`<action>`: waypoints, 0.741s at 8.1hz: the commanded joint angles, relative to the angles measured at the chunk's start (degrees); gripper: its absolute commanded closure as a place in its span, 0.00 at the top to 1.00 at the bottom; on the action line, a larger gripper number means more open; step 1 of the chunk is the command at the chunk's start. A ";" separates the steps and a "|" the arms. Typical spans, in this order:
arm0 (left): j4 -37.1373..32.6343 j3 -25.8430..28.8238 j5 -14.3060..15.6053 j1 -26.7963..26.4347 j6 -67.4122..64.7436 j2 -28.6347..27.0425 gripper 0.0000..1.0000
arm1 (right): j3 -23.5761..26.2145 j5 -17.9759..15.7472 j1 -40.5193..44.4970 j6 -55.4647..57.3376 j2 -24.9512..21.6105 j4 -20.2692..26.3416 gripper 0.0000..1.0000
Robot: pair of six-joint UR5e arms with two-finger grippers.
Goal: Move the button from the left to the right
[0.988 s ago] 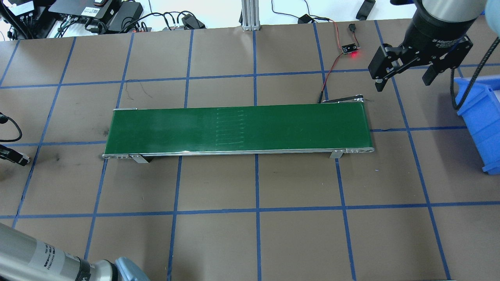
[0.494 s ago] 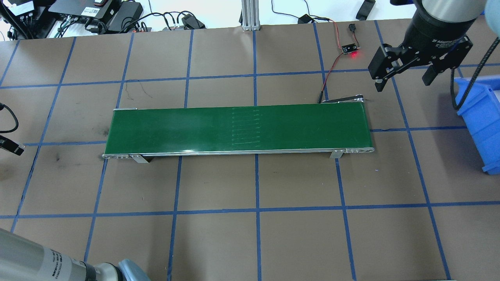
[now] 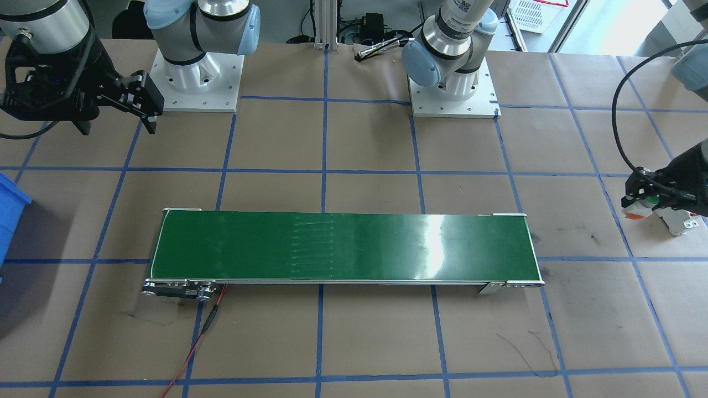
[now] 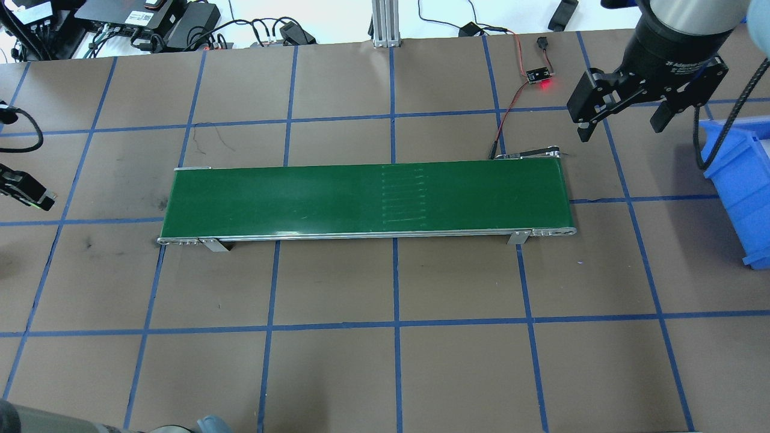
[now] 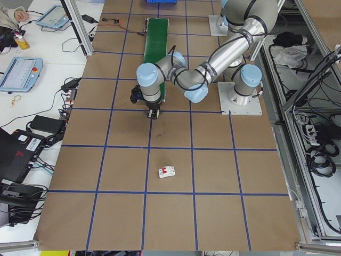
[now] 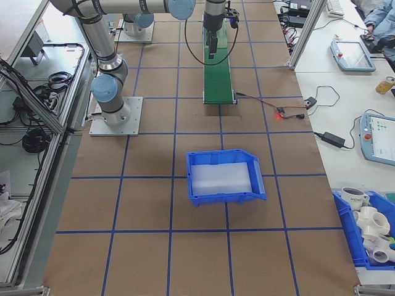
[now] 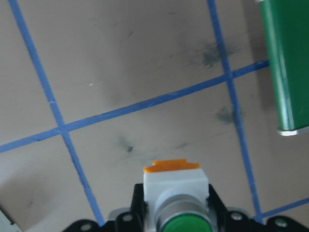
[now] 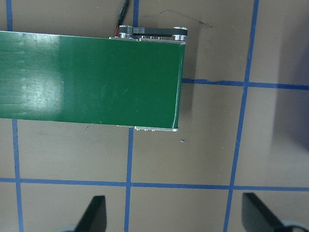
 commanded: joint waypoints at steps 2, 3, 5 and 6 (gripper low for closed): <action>-2.24 -0.25 0.48 -16.32 -23.23 4.09 0.00 | 0.00 0.00 0.00 0.00 -0.09 0.00 1.00; -1.36 -0.34 0.13 -17.50 -27.21 3.05 0.00 | 0.00 0.00 0.00 0.00 -0.09 0.00 1.00; 2.67 -0.34 -0.05 -18.38 -27.52 -1.42 0.00 | 0.09 0.09 0.00 0.00 0.00 -0.09 1.00; 2.95 -0.43 -0.23 -19.08 -27.43 -2.93 0.00 | 0.00 0.09 0.00 0.00 0.00 0.00 1.00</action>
